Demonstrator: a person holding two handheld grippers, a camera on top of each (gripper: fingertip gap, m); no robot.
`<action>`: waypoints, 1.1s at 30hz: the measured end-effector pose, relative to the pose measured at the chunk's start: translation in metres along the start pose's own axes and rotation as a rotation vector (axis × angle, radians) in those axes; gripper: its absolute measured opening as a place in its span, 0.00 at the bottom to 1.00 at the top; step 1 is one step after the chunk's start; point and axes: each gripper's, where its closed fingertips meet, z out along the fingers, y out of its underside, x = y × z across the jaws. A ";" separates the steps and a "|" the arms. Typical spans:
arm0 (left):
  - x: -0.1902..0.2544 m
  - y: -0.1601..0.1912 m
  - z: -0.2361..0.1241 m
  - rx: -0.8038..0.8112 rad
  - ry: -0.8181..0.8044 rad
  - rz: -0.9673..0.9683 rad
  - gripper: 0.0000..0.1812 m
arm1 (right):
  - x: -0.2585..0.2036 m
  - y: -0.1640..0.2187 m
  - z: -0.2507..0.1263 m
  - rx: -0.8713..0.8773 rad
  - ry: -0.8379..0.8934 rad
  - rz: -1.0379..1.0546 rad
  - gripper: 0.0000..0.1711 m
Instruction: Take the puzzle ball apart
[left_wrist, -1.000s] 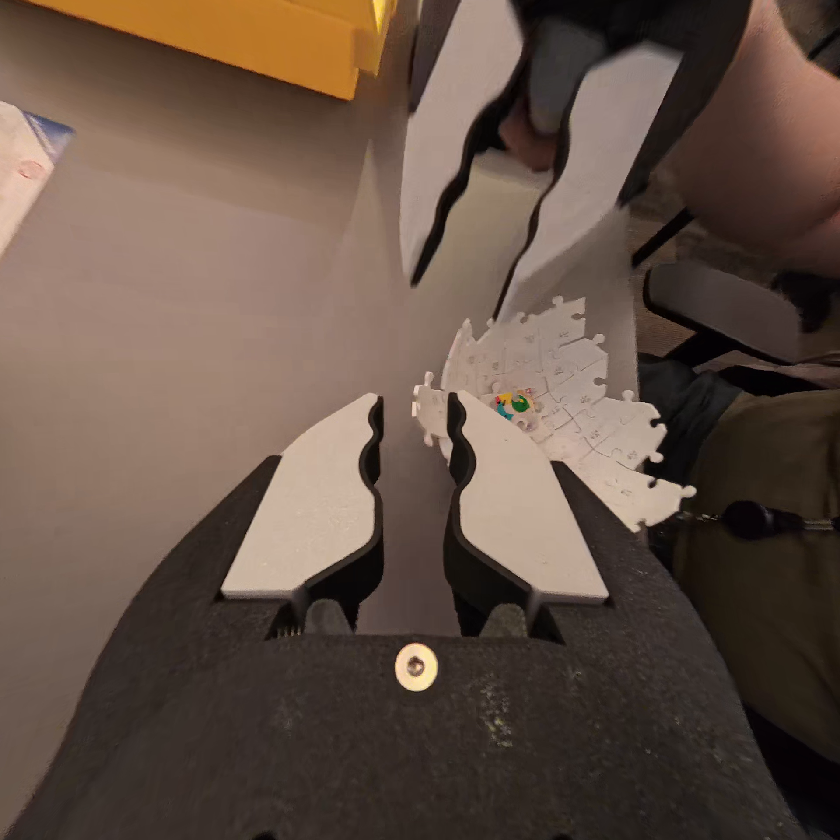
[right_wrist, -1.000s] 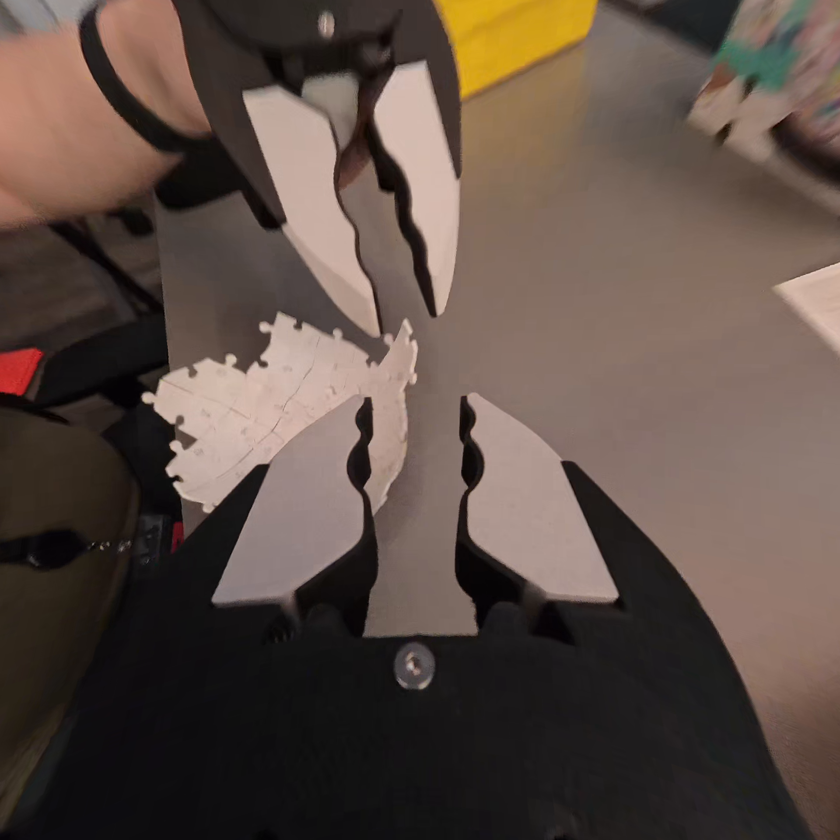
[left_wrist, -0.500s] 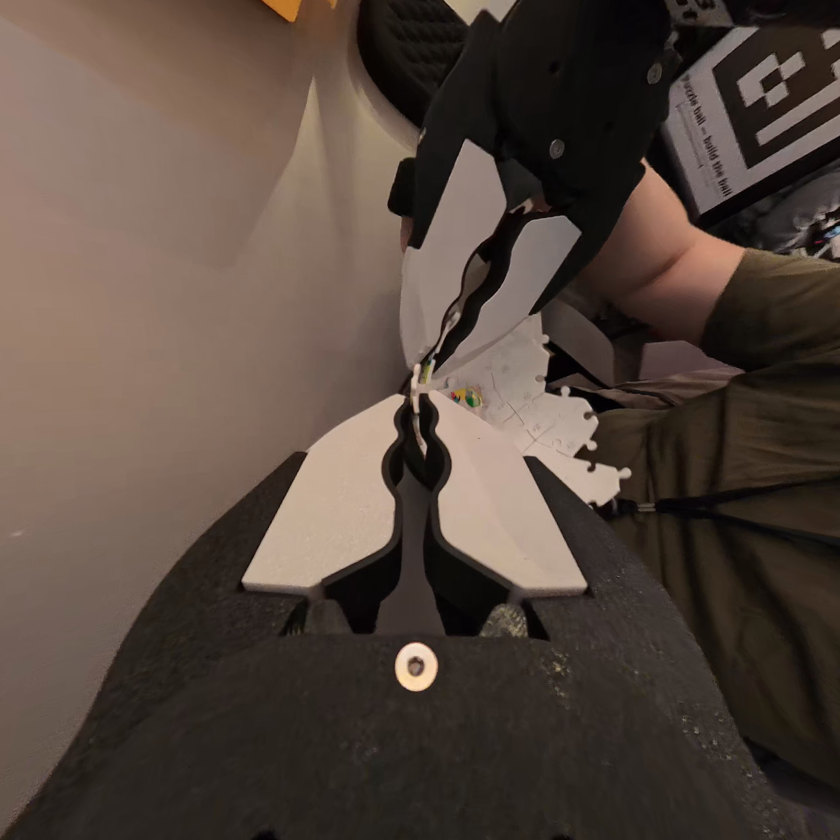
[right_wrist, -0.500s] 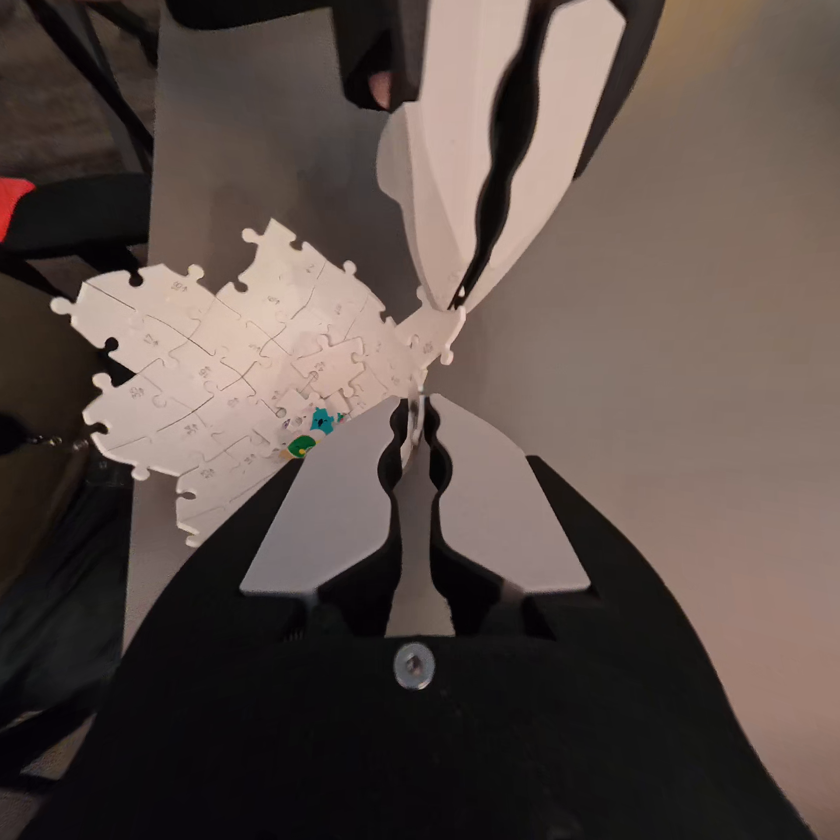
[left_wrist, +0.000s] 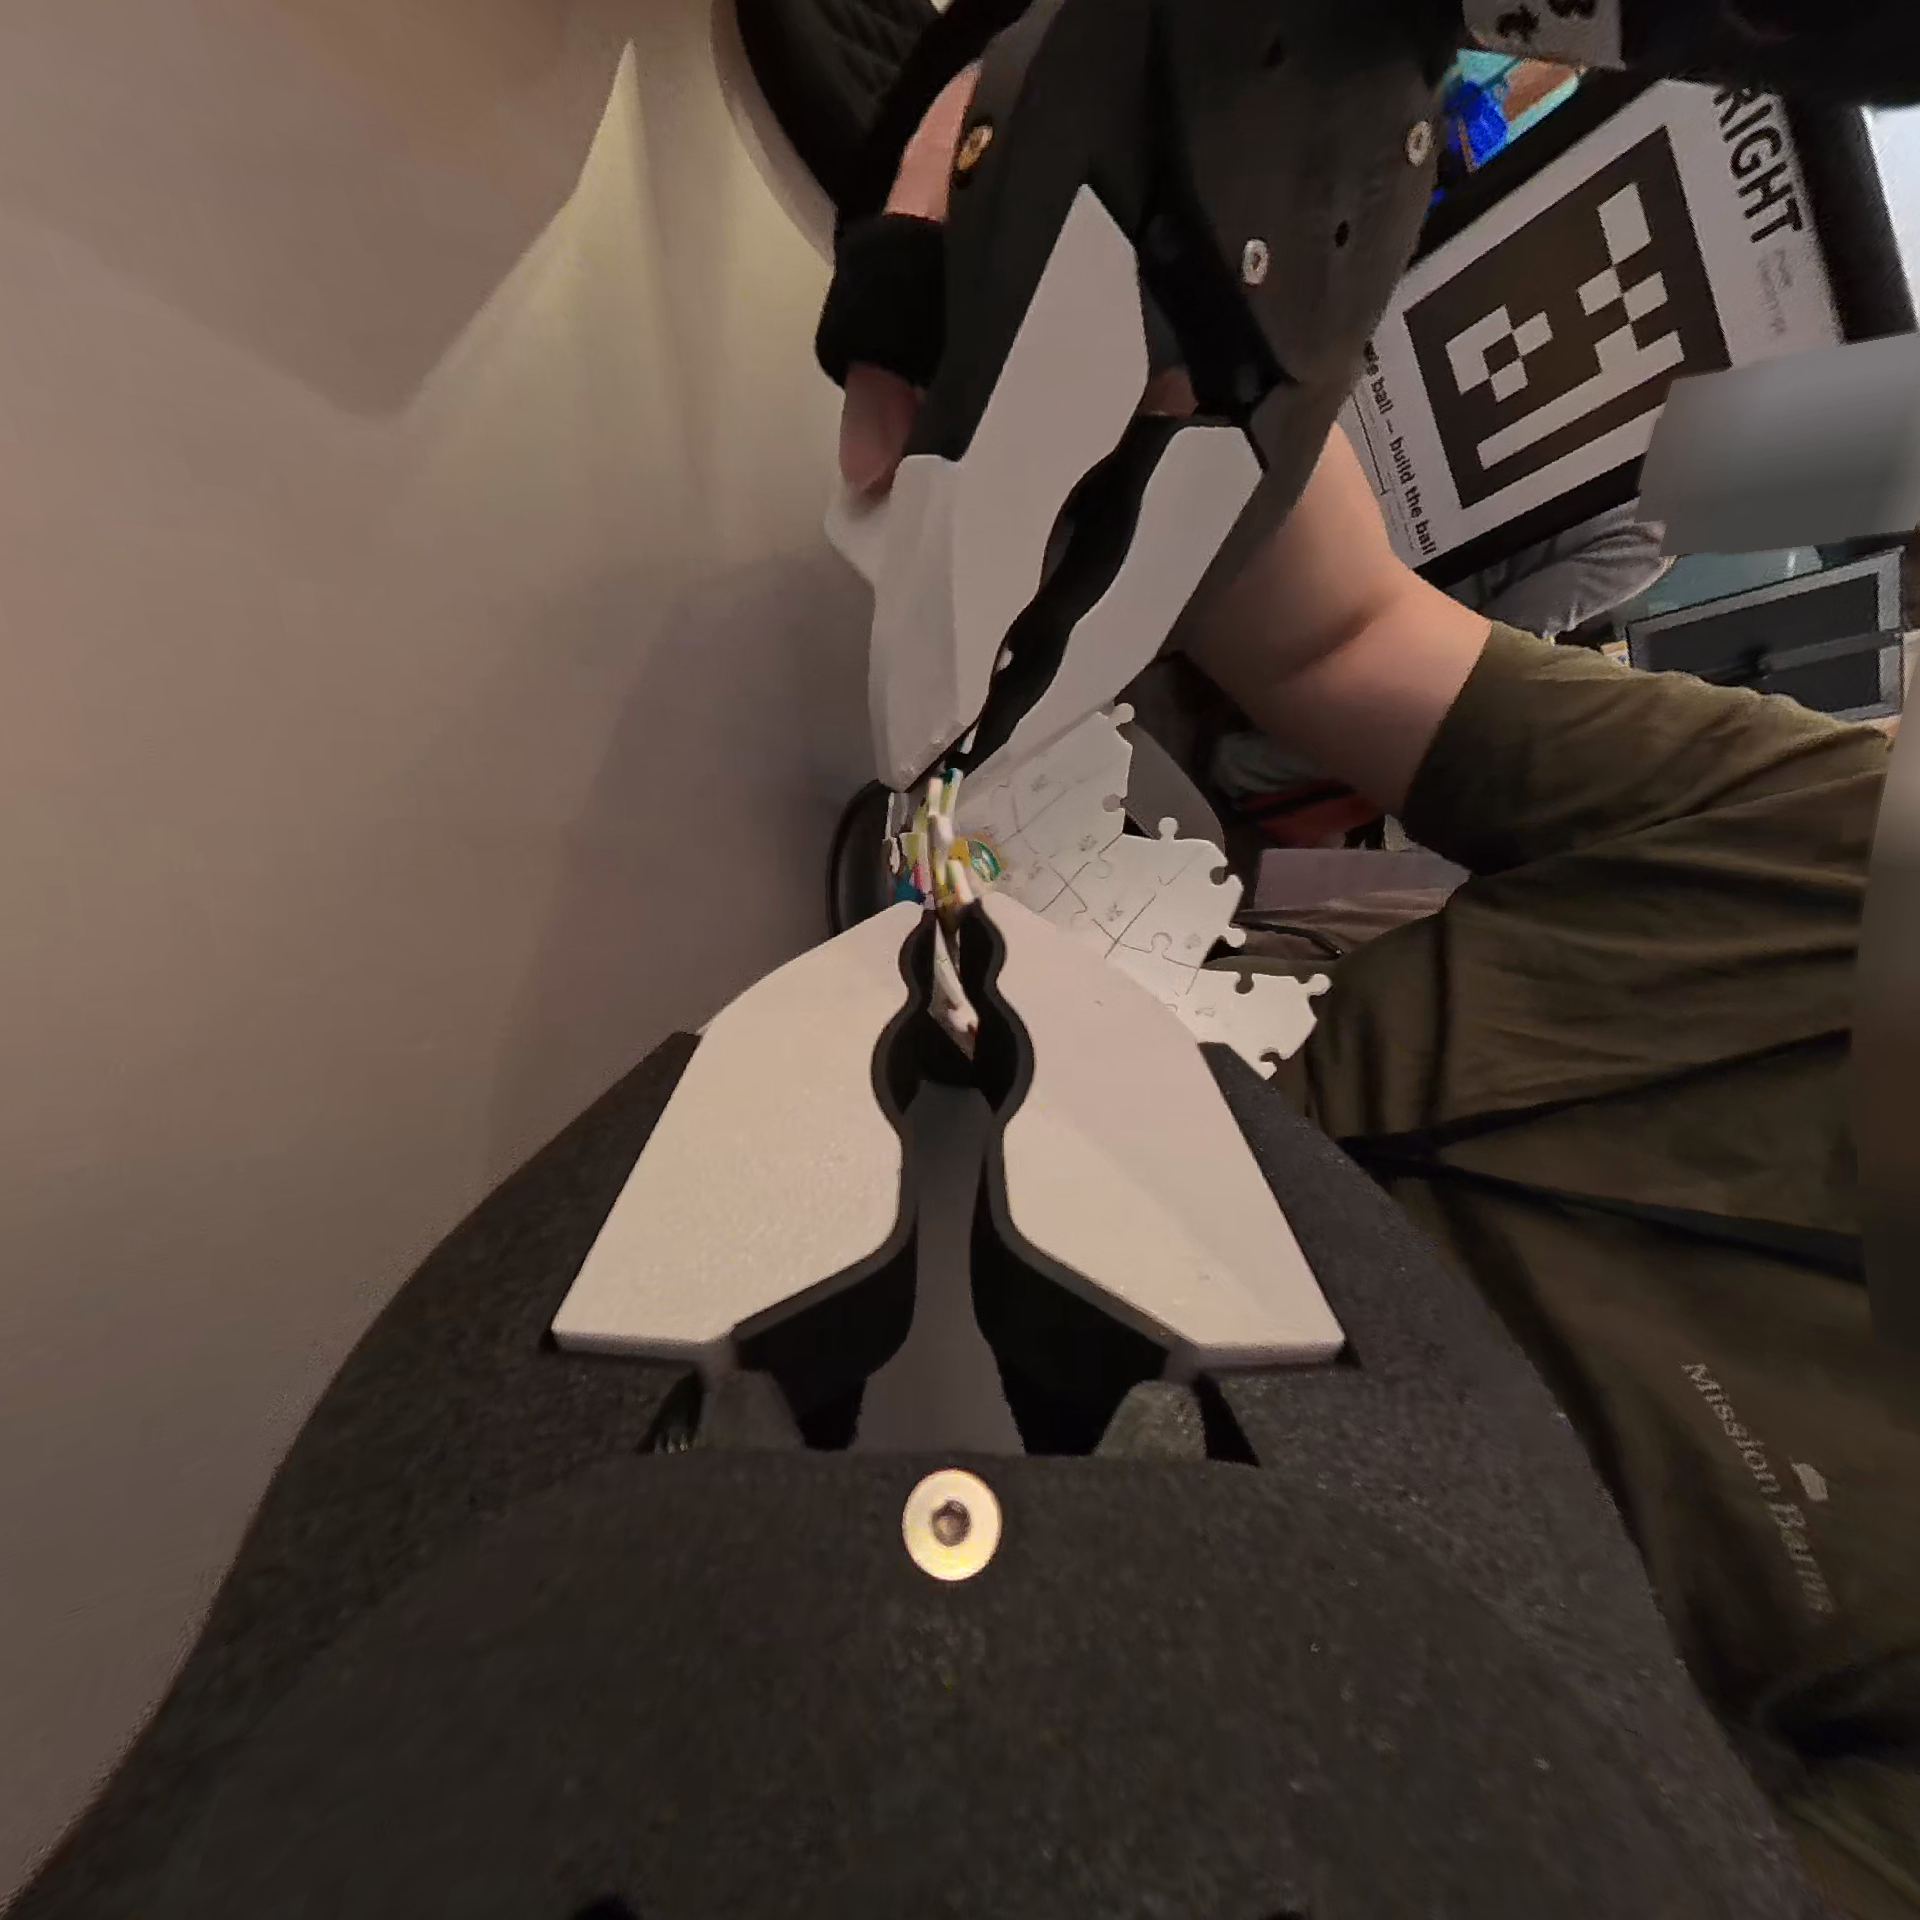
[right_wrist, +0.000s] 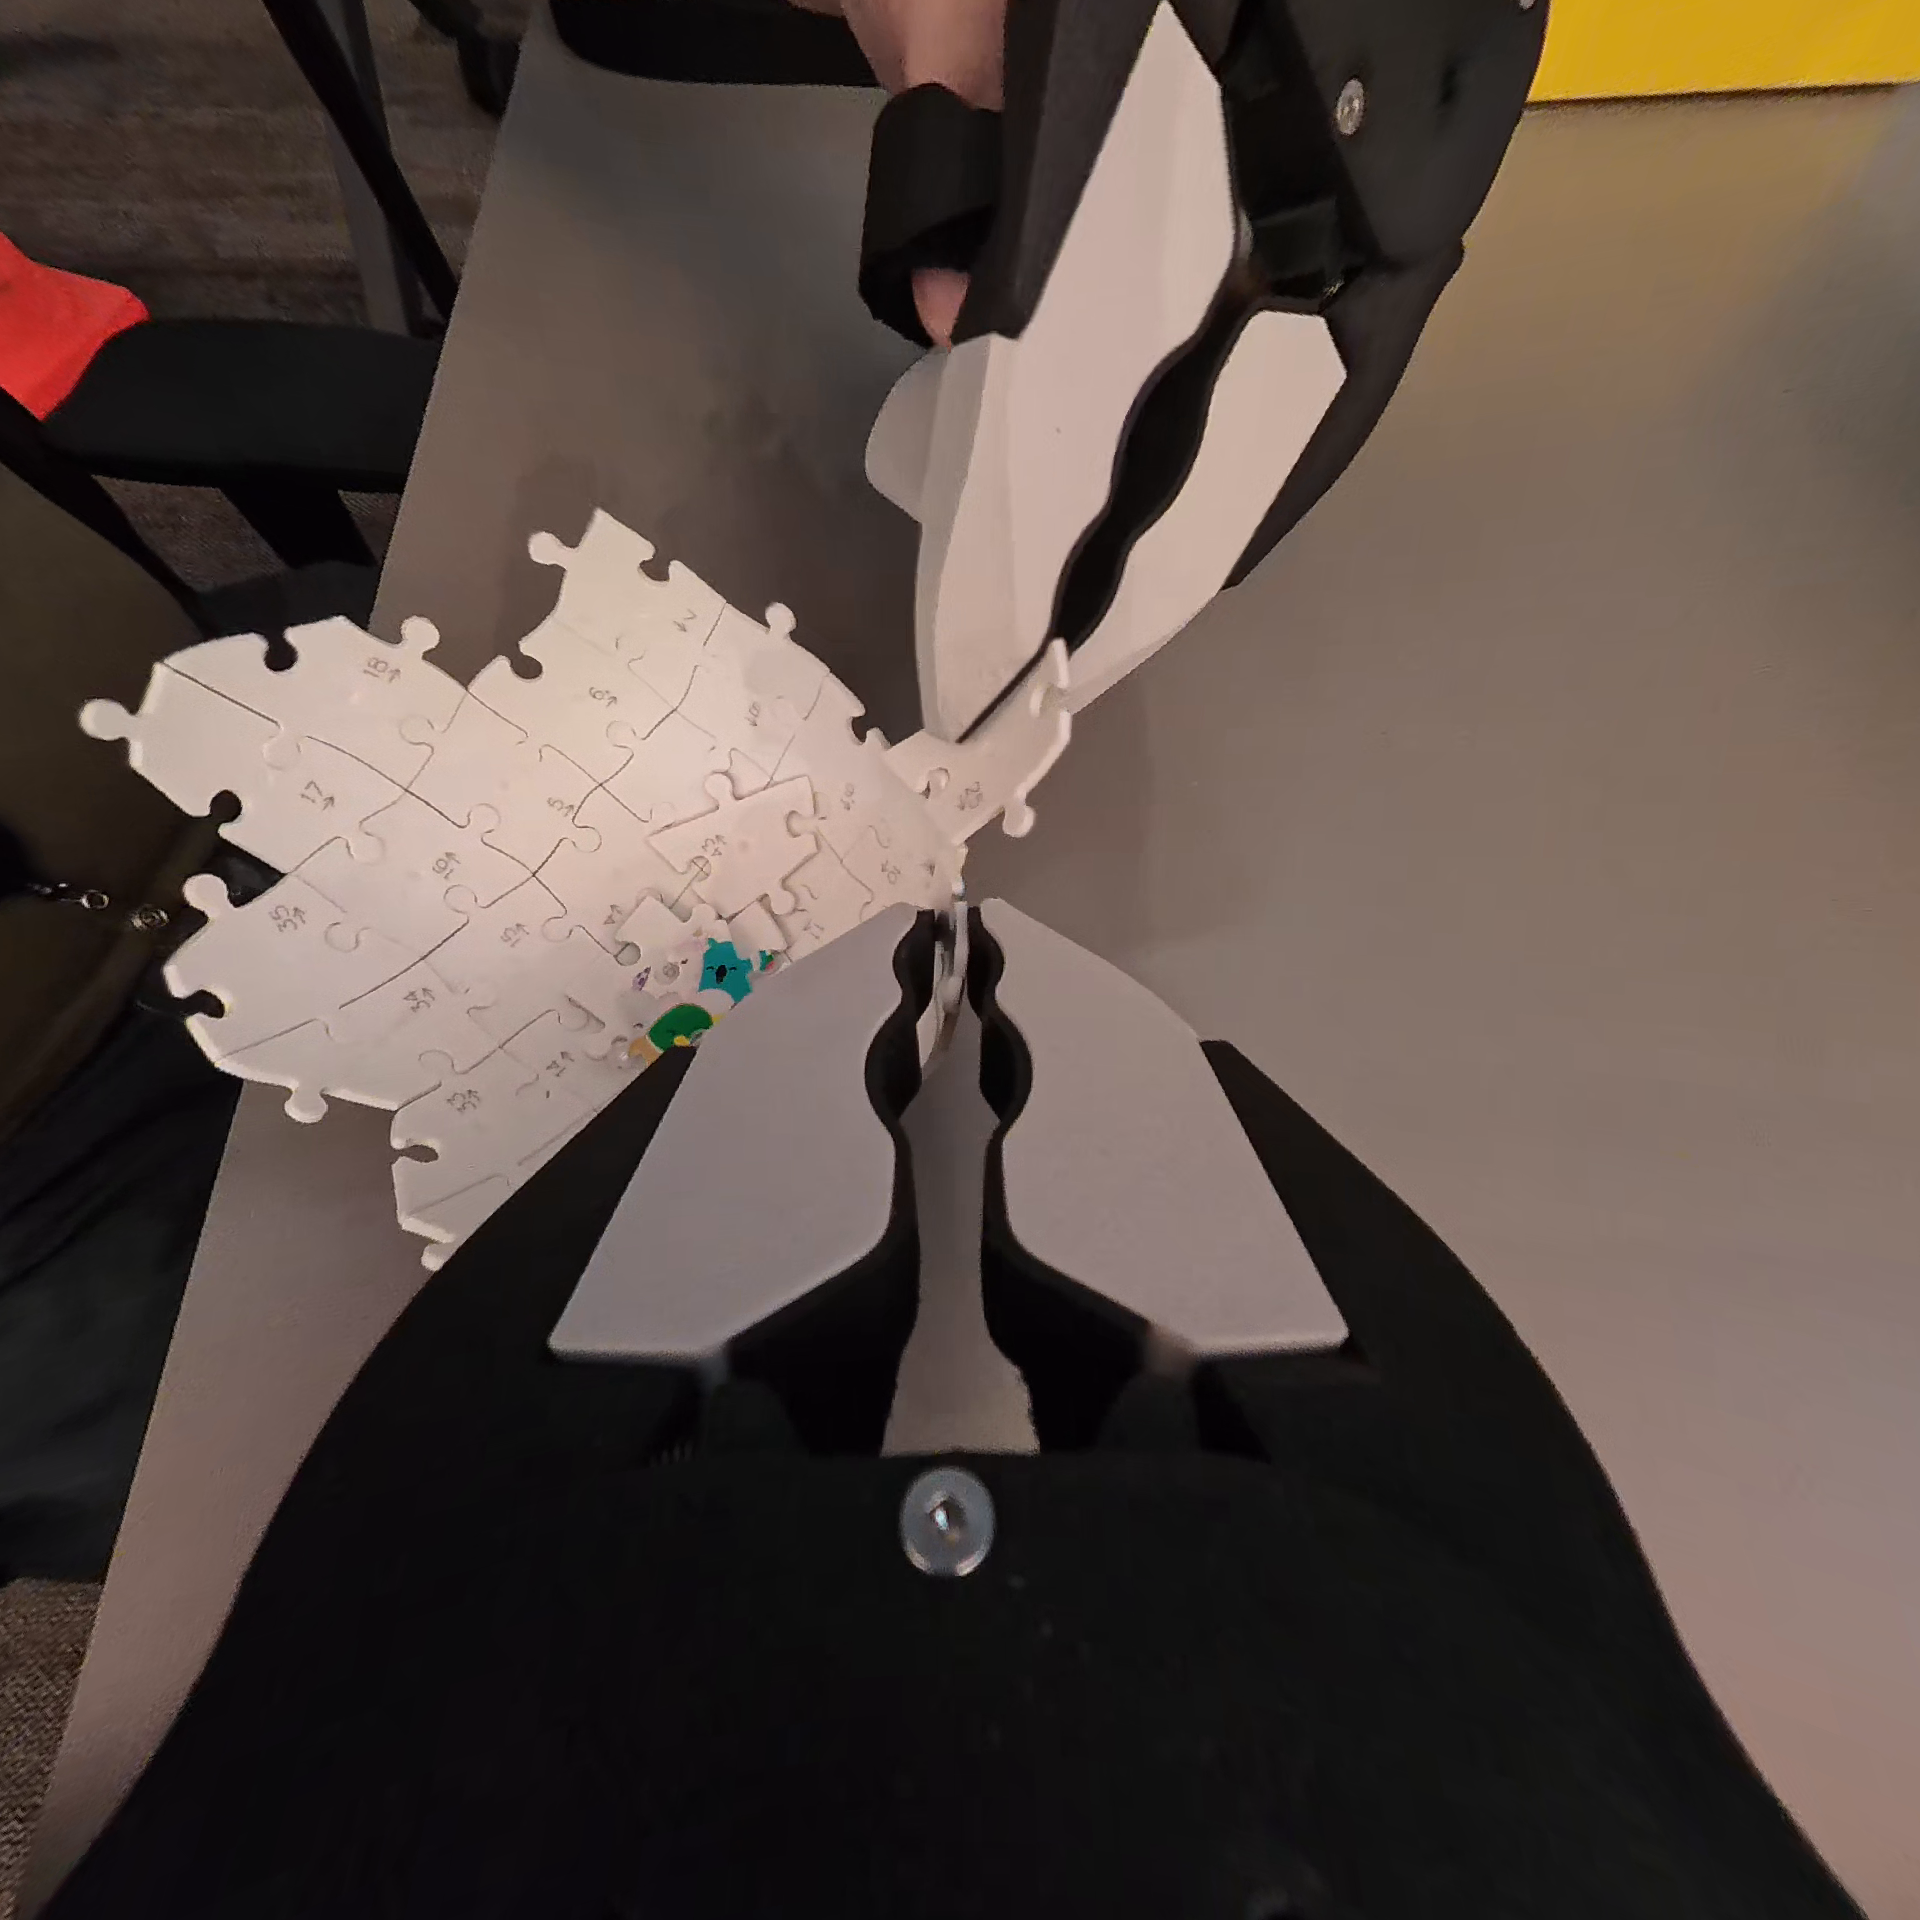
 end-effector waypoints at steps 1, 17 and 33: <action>-0.001 -0.001 -0.001 0.004 -0.007 -0.023 0.02 | 0.001 0.000 -0.001 -0.004 0.013 -0.008 0.04; -0.006 -0.016 -0.021 -0.080 -0.182 -0.284 0.01 | 0.007 -0.005 -0.008 -0.132 0.319 -0.015 0.06; 0.060 -0.062 -0.002 0.015 -0.191 0.286 0.05 | 0.005 -0.067 -0.077 0.452 0.048 0.409 0.02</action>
